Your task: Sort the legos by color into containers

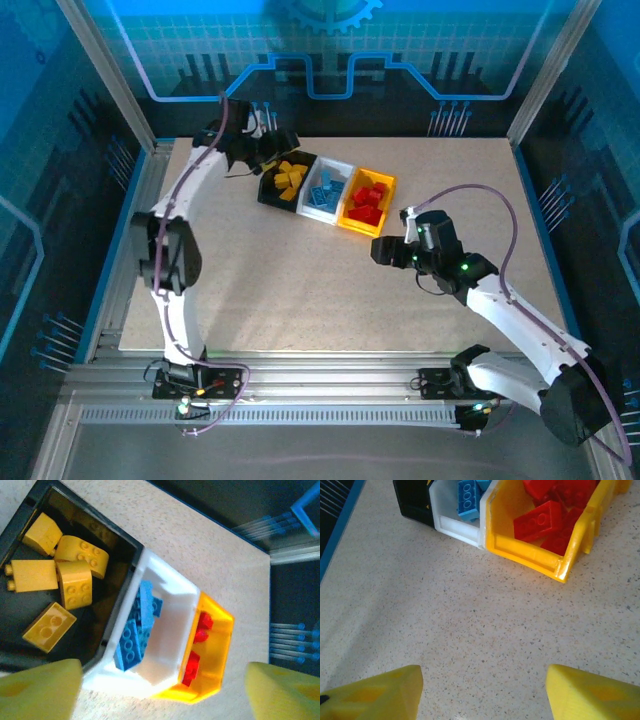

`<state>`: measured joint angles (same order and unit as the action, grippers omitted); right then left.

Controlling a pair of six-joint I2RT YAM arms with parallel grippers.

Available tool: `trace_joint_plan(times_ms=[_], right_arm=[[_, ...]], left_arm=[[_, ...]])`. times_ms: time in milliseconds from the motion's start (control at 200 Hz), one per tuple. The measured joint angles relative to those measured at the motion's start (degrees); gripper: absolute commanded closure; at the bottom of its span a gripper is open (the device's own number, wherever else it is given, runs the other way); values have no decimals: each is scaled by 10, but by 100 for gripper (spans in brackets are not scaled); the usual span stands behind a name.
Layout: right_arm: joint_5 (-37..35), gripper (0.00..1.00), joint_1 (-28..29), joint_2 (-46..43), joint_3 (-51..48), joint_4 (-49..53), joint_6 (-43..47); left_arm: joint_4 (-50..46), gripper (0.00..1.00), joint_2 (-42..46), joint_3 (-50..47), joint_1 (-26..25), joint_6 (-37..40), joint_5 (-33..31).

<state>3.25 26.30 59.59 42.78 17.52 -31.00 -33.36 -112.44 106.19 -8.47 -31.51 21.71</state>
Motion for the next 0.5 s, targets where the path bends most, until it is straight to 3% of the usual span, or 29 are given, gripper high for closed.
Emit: trace_joint_plan(times_ms=[260, 500], right_arm=[[2, 29, -2, -11, 0, 0, 42], [-19, 27, -3, -46, 31, 10, 78]], left_arm=[[20, 1, 238, -212, -26, 49, -8], [38, 1, 361, -347, -25, 99, -9]])
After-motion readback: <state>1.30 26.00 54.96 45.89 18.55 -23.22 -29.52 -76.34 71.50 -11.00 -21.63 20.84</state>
